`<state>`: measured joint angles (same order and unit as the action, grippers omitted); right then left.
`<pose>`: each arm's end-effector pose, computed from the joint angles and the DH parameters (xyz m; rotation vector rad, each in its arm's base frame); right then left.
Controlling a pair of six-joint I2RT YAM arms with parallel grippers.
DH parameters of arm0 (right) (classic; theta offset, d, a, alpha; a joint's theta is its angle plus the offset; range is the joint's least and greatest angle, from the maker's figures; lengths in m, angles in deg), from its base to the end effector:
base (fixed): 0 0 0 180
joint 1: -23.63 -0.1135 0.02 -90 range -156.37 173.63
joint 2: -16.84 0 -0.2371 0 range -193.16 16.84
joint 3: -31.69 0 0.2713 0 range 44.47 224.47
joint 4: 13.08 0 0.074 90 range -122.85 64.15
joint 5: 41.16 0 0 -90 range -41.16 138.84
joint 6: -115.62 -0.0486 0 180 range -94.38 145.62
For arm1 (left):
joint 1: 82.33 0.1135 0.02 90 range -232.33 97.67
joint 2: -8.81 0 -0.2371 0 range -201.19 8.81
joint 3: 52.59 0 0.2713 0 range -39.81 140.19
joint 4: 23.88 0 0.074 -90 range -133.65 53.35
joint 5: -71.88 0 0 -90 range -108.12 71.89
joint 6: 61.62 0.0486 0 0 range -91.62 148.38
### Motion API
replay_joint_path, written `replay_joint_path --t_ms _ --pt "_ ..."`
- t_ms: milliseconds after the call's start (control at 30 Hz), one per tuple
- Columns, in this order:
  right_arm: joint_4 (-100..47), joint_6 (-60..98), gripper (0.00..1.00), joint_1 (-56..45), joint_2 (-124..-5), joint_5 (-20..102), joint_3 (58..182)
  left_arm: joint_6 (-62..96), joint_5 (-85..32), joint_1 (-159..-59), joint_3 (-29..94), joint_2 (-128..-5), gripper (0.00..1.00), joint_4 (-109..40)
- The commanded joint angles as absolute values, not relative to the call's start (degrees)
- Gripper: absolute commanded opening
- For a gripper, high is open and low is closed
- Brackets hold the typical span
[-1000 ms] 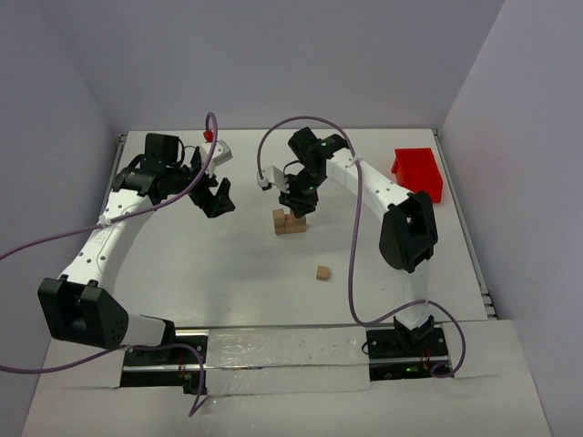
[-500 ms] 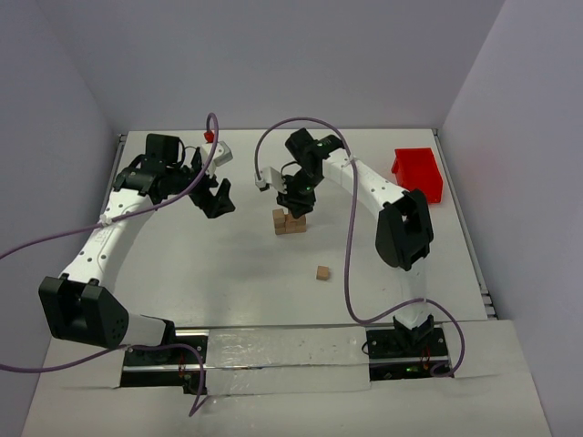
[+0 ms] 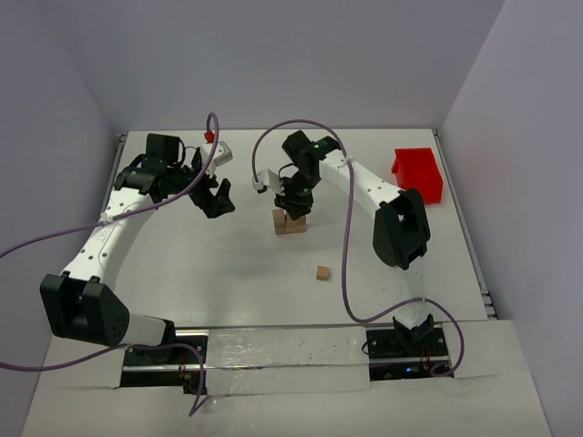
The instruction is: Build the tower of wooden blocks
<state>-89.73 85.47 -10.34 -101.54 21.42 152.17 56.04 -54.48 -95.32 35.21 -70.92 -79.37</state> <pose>0.3483 0.2616 0.2191 -2.0483 1.7928 0.5642 0.3082 -0.1007 0.3016 1.0568 2.0200 -0.6240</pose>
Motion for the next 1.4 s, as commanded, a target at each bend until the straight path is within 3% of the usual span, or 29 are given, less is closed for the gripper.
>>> replay_joint_path --t_ms 0,800,1367 --pt "-88.7 85.21 0.14 -11.0 -101.9 21.38 155.17 56.86 -56.7 -94.9 35.89 -71.52 0.99 -79.02" --pt "-88.96 85.22 0.2 -11.71 -103.31 22.56 156.25 57.65 -56.71 -94.53 36.39 -71.96 0.99 -79.89" --pt "-88.43 85.47 0.48 -11.79 -102.77 23.97 153.98 57.73 -57.14 -94.37 37.01 -72.4 0.99 -80.24"
